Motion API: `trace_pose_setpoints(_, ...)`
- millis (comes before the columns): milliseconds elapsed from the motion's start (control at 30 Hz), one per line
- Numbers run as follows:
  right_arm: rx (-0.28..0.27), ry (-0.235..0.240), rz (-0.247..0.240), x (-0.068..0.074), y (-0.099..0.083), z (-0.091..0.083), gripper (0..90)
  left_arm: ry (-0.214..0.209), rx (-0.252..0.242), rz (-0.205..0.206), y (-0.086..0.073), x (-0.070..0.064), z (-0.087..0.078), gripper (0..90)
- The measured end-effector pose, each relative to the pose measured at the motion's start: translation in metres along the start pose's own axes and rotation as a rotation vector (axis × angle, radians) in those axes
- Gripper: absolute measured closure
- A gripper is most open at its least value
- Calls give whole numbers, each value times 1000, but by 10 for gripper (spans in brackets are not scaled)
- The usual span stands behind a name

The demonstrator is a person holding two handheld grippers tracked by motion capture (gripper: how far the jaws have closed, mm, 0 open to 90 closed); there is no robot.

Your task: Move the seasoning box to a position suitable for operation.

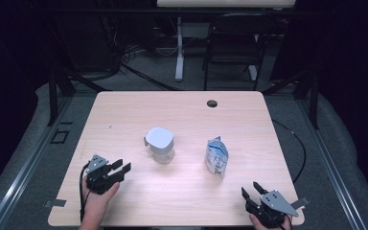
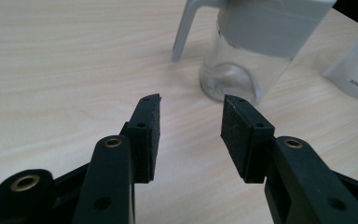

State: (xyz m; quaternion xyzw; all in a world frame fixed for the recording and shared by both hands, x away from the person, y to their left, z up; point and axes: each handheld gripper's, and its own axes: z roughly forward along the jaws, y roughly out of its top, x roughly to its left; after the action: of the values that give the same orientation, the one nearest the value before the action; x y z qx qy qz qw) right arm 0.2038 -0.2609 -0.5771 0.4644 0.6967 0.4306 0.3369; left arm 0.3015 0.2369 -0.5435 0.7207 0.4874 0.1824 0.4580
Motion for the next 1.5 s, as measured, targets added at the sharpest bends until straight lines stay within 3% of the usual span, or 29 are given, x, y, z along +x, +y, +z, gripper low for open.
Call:
trace_pose_setpoints(300,-26,-27,7,-2,-1,0,504,-15,3,35,23,-1,15,593)
trace_pose_setpoints(467,-25,-25,12,-2,-1,-2,500,3,2,61,31,-3,25,602)
trace_pose_setpoints(800,-21,-20,29,-7,-2,-5,486,24,-3,26,39,0,44,595)
trace_pose_setpoints(1033,-25,-21,32,-8,-2,-6,483,25,21,72,45,-3,57,586)
trace_pose_setpoints(1233,-27,-14,32,-8,-2,-6,481,62,66,124,50,-3,75,564)
trace_pose_setpoints(1400,-27,-13,30,-8,-2,-6,478,58,71,137,51,-2,82,592)
trace_pose_setpoints(1500,-24,-15,33,-9,-2,-6,477,68,101,159,51,-4,91,613)
